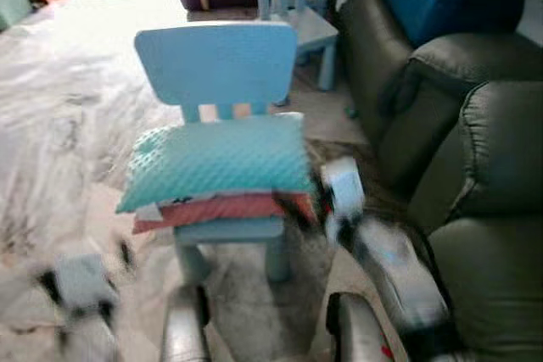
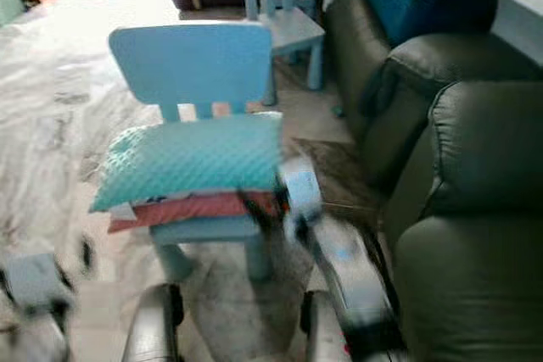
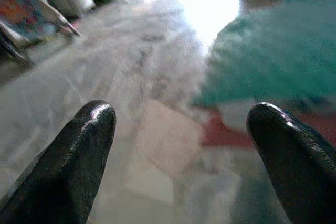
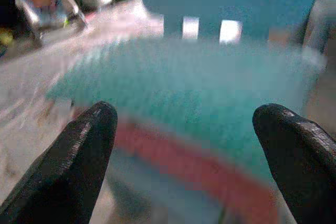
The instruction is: Move the pillow to the sofa
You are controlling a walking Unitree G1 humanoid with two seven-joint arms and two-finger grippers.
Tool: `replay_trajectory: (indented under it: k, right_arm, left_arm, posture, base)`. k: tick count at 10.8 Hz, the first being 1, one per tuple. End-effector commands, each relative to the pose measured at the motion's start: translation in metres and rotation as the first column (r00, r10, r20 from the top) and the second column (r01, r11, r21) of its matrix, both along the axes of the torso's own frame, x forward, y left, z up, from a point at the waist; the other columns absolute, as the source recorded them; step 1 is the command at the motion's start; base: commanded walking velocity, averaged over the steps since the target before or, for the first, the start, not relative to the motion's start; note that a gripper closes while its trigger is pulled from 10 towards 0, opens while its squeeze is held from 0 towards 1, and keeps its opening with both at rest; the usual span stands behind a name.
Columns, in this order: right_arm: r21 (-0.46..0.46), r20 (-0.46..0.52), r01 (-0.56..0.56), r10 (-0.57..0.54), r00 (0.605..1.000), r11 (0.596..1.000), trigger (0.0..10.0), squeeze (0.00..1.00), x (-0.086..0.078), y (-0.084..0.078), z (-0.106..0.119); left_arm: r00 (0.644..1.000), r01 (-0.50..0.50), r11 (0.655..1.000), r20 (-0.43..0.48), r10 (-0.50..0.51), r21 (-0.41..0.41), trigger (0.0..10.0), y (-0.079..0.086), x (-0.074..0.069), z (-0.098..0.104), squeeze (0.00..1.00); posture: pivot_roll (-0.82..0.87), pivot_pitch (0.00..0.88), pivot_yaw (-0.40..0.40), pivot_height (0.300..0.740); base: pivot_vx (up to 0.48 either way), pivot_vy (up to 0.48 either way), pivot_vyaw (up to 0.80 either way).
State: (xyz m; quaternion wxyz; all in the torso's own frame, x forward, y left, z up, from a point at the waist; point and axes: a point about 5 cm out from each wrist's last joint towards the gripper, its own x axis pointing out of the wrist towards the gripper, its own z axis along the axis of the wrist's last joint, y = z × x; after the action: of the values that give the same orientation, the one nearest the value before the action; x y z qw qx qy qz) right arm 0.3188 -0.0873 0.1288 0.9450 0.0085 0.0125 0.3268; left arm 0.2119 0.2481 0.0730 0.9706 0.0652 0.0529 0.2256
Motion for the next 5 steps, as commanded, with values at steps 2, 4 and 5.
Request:
replay_trajectory:
  k: [2,4,5]
  right_arm:
    - [0.025,0.010,0.006,-0.006,1.000,1.000,10.0,0.00,0.008,0.007,0.006]
    - [0.036,0.024,0.003,-0.004,1.000,0.999,10.0,0.00,0.013,0.011,0.011]
    - [0.042,0.024,-0.005,0.004,1.000,0.999,10.0,0.00,0.011,0.013,0.011]
  left_arm:
    - [0.998,-0.064,0.998,-0.019,0.063,-0.004,10.0,0.021,0.010,-0.002,0.00]
    - [0.996,-0.092,0.996,0.006,0.092,-0.009,10.0,0.037,0.031,0.004,0.00]
    - [0.995,-0.096,0.995,0.023,0.097,-0.004,10.0,0.042,0.039,0.009,0.00]
  posture:
    - [-0.11,0.163,0.026,0.550]
    - [-0.13,0.207,0.027,0.550]
    - [-0.13,0.234,0.029,0.550]
  base:
    - [0.000,0.000,0.00]
    - [0.000,0.000,0.00]
    - [0.000,0.000,0.00]
